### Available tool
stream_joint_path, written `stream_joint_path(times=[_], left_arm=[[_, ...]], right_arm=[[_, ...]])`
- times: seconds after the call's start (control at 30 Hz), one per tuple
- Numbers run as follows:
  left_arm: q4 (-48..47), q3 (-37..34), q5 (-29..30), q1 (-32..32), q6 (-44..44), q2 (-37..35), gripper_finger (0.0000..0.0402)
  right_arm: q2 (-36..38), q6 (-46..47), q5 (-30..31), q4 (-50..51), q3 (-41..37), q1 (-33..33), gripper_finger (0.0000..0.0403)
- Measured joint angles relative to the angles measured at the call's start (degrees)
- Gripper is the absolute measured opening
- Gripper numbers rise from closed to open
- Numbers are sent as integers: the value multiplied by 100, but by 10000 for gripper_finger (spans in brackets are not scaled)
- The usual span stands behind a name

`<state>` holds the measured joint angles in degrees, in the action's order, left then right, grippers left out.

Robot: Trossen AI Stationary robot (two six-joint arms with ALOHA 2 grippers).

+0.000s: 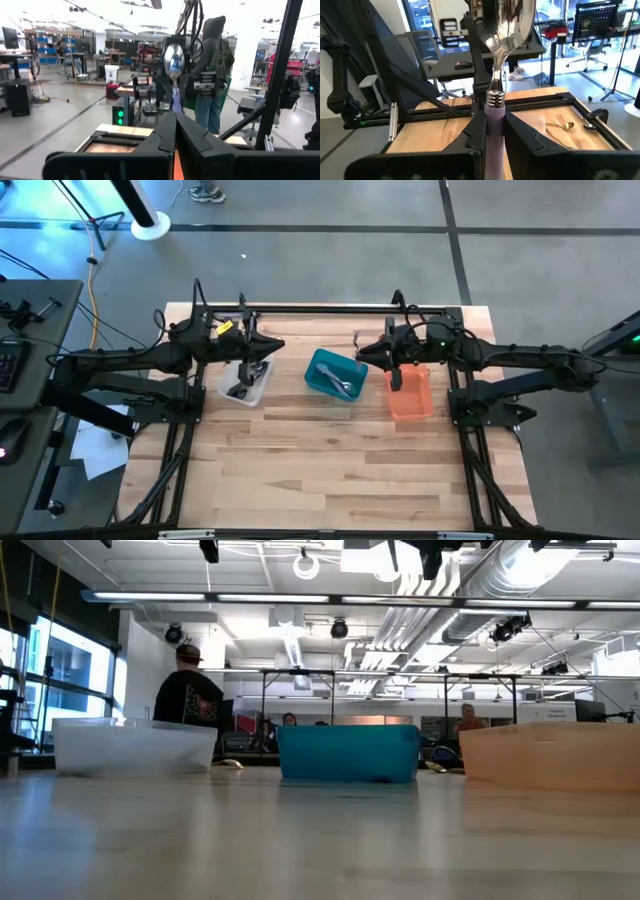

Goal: Sort silverware by color (type)
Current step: Put the purple spoon into the blue bin

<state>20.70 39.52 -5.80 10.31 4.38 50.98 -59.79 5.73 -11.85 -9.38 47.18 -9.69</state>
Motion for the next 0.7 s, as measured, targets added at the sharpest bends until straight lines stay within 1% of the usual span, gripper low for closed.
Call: stream_joint_path(times=[0.07, 0.17, 0.37, 0.43, 0.53, 0.63, 0.7], left_arm=[[136, 1, -2, 0, -3, 0, 0], [400, -2, 0, 2, -9, 0, 0], [704, 1, 39, 20, -8, 0, 0], [739, -2, 39, 19, -2, 0, 0], [897, 0, 40, 17, 0, -2, 0], [969, 1, 44, 17, -2, -2, 0], [963, -1, 44, 17, 2, -2, 0]], right_arm=[[-183, 185, 208, 106, 88, 0, 34], [-660, 306, 523, 483, 413, 0, 35], [-1720, 197, 1186, 1861, 1307, -50, 35], [-2078, 246, 1238, 2326, 1551, -128, 35], [-2577, 554, 1248, 2948, 1813, -264, 34], [-3015, 862, 1236, 3322, 1954, -361, 34], [-3264, 916, 1212, 3381, 2002, -398, 34]])
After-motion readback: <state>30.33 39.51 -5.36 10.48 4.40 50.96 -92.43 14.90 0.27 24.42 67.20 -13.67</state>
